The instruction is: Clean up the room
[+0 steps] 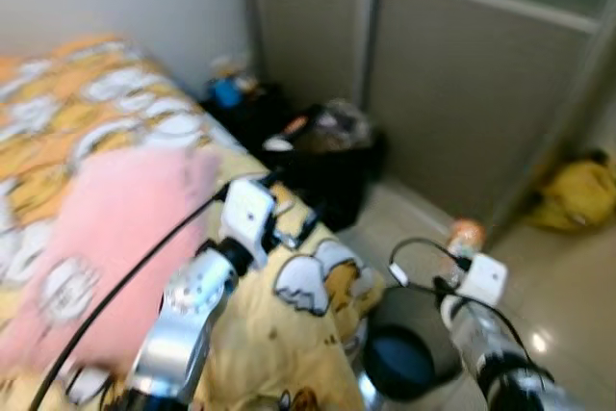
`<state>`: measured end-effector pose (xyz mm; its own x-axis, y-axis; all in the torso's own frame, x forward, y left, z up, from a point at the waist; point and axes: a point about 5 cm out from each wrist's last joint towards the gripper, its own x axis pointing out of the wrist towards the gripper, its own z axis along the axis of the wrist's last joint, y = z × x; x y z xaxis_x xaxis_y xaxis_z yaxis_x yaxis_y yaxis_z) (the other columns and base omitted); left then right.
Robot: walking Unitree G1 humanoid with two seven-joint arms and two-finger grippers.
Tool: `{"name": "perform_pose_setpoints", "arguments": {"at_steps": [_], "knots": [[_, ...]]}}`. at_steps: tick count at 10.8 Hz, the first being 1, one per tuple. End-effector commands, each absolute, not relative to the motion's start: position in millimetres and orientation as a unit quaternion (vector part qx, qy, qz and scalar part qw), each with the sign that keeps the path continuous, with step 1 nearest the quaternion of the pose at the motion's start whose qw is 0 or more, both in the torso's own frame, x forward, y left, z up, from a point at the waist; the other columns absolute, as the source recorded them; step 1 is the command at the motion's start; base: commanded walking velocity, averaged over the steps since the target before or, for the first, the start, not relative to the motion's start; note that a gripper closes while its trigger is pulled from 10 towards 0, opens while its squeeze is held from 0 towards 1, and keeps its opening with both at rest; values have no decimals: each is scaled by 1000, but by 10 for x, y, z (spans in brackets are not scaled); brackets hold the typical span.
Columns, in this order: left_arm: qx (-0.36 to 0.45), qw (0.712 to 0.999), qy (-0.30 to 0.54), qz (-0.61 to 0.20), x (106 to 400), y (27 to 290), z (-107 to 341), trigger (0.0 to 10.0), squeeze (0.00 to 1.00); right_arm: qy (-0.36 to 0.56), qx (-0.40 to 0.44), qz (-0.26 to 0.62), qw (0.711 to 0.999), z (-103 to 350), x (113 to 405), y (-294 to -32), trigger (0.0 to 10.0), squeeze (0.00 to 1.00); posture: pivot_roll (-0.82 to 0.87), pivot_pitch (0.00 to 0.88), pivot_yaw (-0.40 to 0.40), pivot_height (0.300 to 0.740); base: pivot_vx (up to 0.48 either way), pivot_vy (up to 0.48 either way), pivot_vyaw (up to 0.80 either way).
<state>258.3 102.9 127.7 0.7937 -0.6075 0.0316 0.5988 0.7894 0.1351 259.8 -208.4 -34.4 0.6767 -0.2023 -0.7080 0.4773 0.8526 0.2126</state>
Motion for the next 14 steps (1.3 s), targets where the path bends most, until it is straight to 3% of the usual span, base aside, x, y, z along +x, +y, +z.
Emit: {"name": "perform_pose_setpoints", "arguments": {"at_steps": [1, 3, 4, 5, 8, 11, 13, 14], "knots": [[76, 931, -36, -356, 2517, 957, 1376, 10000, 0, 376, 227, -209, 874, -352, 2608, -2071, 10000, 0, 248, 0, 43, 740, 0, 0, 0], [117, 913, -36, -389, 2486, 909, 1606, 10000, 0, 396, 263, -240, 846, -382, 2578, -2057, 10000, 0, 283, 0, 28, 740, 0, 0, 0], [120, 914, -44, -386, 2502, 897, 1700, 10000, 0, 401, 264, -245, 842, -387, 2571, -2063, 10000, 231, 289, 0, 26, 740, 0, 0, 0], [119, 918, -55, -373, 2518, 906, 1789, 10000, 0, 391, 259, -262, 843, -360, 2587, -2127, 10000, 1000, 297, 0, 22, 740, 0, 0, 0], [120, 920, -42, -371, 2496, 918, 1783, 10000, 0, 387, 273, -264, 840, -342, 2607, -2142, 10000, 1000, 293, 0, 23, 740, 0, 0, 0], [217, 872, 33, -438, 2418, 931, 1634, 10000, 0, 388, 282, -267, 836, -336, 2617, -2132, 10000, 1000, 293, 0, 22, 740, 0, 0, 0], [210, 875, 33, -435, 2470, 919, 1690, 10000, 0, 387, 259, -252, 848, -320, 2643, -2114, 10000, 992, 287, 0, 12, 740, 0, 0, 0], [198, 883, 18, -425, 2501, 911, 1725, 10000, 0, 371, 223, -233, 871, -257, 2716, -2128, 10000, 0, 285, 0, 5, 740, 0, 0, 0]]}}
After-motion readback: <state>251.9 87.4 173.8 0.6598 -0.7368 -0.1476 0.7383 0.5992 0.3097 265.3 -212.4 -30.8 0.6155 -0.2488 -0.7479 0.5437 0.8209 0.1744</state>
